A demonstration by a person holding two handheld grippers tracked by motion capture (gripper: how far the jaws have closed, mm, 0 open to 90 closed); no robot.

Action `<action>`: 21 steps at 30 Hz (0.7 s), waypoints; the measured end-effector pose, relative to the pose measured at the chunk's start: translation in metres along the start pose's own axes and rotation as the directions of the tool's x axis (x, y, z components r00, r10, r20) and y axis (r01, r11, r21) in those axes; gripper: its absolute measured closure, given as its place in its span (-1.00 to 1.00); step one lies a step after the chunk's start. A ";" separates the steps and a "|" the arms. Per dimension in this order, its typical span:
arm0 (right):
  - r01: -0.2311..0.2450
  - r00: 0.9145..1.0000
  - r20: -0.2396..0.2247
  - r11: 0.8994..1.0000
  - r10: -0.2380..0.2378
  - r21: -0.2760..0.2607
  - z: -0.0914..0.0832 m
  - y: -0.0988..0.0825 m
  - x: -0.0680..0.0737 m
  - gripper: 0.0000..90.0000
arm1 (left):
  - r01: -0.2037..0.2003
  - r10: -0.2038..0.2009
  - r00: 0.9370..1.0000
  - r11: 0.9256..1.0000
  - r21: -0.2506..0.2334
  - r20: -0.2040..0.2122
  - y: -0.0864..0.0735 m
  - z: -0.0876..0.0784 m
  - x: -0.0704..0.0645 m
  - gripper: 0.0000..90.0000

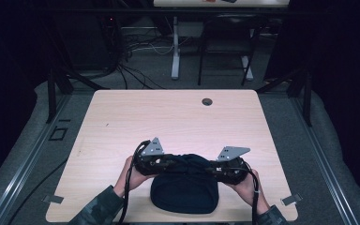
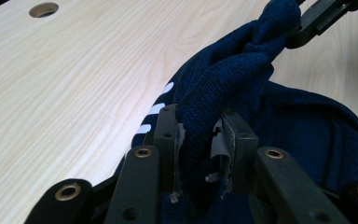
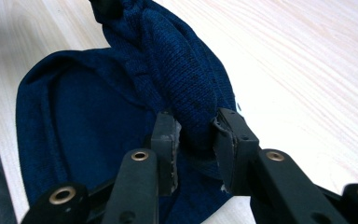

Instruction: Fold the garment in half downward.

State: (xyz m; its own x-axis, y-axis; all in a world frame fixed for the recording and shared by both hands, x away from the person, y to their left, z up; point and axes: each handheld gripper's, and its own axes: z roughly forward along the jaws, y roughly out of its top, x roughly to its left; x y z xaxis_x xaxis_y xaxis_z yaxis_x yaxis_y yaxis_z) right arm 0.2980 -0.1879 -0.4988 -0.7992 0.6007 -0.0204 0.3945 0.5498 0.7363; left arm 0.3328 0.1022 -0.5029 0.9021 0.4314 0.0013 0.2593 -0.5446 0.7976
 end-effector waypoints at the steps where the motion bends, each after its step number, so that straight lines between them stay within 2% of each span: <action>1: 0.007 1.000 0.000 1.000 -0.007 0.004 0.000 -0.001 0.001 0.55 | 0.002 -0.002 1.000 1.000 0.005 -0.001 -0.001 0.000 -0.001 0.59; 8: 0.000 1.000 -0.012 1.000 0.000 0.013 0.002 -0.007 0.005 0.53 | -0.006 0.006 1.000 1.000 0.013 0.002 -0.010 0.001 -0.008 0.58; 18: 0.011 1.000 -0.022 0.999 -0.010 0.050 0.007 -0.017 0.015 0.53 | 0.025 -0.026 0.999 1.000 0.013 0.028 -0.029 0.005 -0.015 0.58; 21: 0.011 1.000 -0.024 0.998 -0.010 0.059 0.008 -0.019 0.017 0.52 | 0.022 -0.023 0.999 1.000 0.021 0.030 -0.031 0.006 -0.018 0.58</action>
State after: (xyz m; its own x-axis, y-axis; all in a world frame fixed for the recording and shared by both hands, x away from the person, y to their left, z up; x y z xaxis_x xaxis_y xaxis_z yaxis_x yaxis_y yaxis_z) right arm 0.2810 -0.1830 -0.5185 -0.8138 0.5810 -0.0113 0.4115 0.5899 0.6948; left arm 0.3103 0.1074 -0.5313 0.9059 0.4221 -0.0350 0.2865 -0.5497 0.7847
